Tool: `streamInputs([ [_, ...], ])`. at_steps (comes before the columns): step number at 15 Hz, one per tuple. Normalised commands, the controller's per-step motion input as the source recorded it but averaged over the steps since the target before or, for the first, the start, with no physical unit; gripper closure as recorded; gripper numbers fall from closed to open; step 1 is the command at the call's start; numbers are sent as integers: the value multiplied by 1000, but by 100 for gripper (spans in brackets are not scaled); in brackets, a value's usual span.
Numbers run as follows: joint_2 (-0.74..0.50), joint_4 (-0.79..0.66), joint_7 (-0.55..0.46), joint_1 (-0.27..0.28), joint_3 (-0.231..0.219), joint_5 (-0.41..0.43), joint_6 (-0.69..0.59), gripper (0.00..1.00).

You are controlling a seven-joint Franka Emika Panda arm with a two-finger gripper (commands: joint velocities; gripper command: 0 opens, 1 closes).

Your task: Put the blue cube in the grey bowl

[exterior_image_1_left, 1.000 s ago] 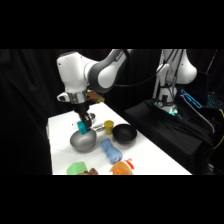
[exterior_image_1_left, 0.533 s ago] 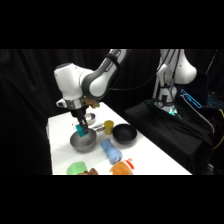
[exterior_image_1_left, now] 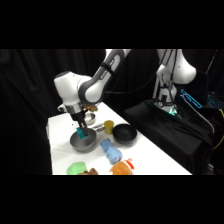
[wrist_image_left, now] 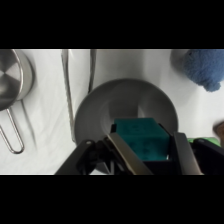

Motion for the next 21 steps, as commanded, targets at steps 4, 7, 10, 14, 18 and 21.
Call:
streamInputs([
  [4, 145, 245, -4, -11, -38, 115, -59, 0],
  [7, 31, 209, -24, -3, -16, 125, -120, 0],
  [10, -129, 155, -54, 0, 5, 132, -250, 0],
  [14, -261, 121, -35, 23, -2, 128, -392, 0],
  [18, -233, 185, 65, 68, -49, 90, -501, 0],
  [21, -155, 237, 65, 62, -55, 108, -467, 0],
])
